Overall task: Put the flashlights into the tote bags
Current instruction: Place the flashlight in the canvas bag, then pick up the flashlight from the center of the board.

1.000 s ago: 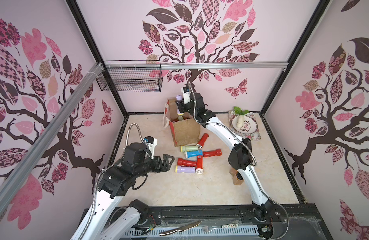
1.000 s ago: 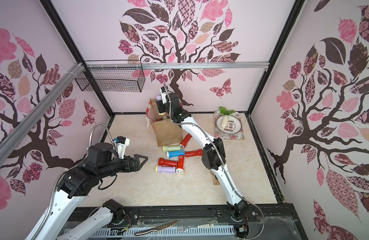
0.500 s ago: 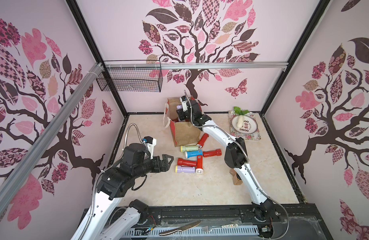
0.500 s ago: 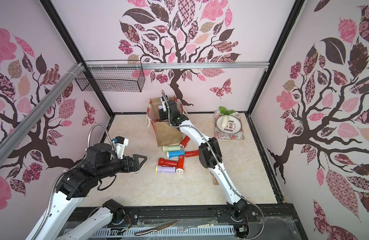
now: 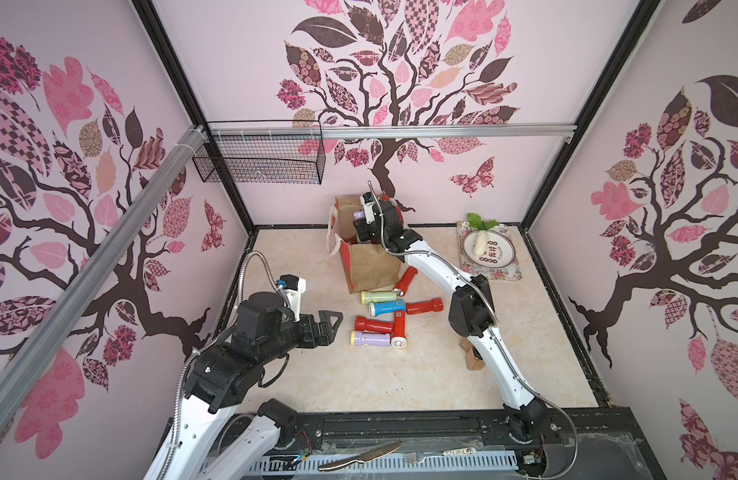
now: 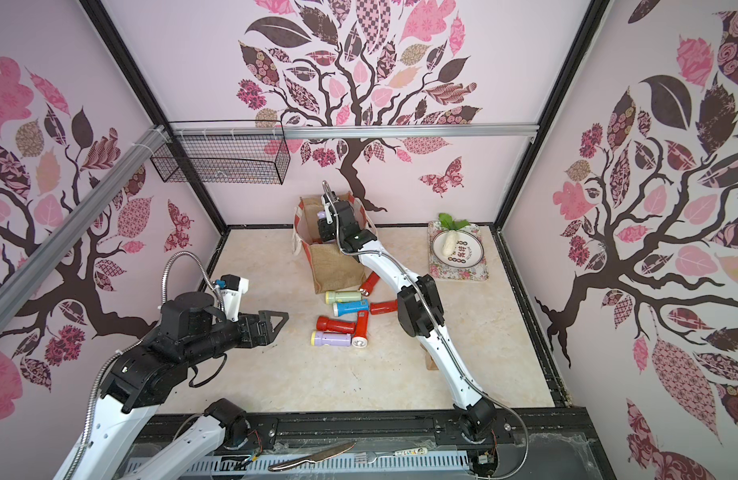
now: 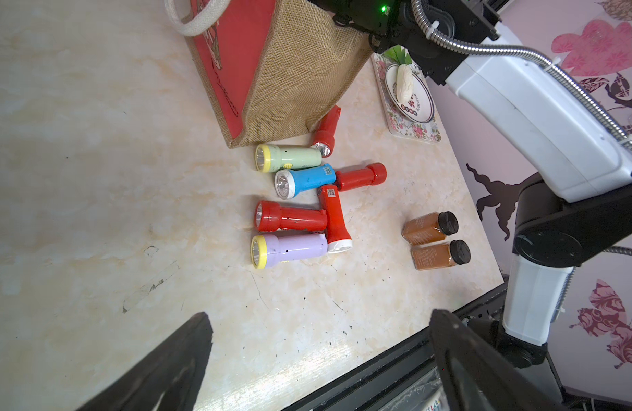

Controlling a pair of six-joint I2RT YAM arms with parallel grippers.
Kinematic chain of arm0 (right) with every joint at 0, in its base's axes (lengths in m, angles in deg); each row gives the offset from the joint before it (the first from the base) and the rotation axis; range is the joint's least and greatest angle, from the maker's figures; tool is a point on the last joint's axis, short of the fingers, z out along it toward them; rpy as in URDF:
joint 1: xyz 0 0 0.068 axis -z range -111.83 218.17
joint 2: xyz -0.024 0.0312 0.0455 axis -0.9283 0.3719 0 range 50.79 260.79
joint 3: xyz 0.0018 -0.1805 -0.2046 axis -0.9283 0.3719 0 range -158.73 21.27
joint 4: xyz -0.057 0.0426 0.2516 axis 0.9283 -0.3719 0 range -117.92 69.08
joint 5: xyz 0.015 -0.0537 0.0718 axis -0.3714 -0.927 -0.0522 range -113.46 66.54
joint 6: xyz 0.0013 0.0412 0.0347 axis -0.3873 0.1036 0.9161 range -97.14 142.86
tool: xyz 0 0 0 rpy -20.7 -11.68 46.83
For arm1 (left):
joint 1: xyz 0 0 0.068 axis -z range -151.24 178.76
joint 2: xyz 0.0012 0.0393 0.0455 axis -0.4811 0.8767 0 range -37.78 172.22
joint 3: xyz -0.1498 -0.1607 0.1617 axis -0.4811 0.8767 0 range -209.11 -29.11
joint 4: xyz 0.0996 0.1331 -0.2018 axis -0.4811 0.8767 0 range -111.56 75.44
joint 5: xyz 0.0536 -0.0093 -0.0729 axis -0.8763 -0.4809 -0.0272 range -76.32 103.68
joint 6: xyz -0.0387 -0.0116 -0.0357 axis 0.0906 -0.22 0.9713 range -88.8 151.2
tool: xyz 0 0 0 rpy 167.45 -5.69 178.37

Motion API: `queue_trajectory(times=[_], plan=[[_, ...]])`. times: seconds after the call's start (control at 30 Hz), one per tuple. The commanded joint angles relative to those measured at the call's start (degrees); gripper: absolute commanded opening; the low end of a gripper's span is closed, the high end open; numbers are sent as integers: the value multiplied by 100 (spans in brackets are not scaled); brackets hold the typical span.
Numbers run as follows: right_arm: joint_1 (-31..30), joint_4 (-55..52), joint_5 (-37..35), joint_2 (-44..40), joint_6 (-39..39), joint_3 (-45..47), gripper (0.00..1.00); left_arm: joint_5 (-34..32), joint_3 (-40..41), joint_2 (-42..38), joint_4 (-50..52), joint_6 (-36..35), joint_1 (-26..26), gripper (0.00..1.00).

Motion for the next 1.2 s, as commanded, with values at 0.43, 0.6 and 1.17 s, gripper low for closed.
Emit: queue_trajectory(times=[0.43,0.6,1.17], plan=[[-179,-343,-265,-668,-162,-458,94,-468,-86,7,168,-186,-31,98],[-186,-610,-109,-1238,93,-446,98,-314,153,-12,-21,-197,-33,98],[-179,-2782,194,-4209,787,2138,100,181,791,673,-501,-403,-31,96]])
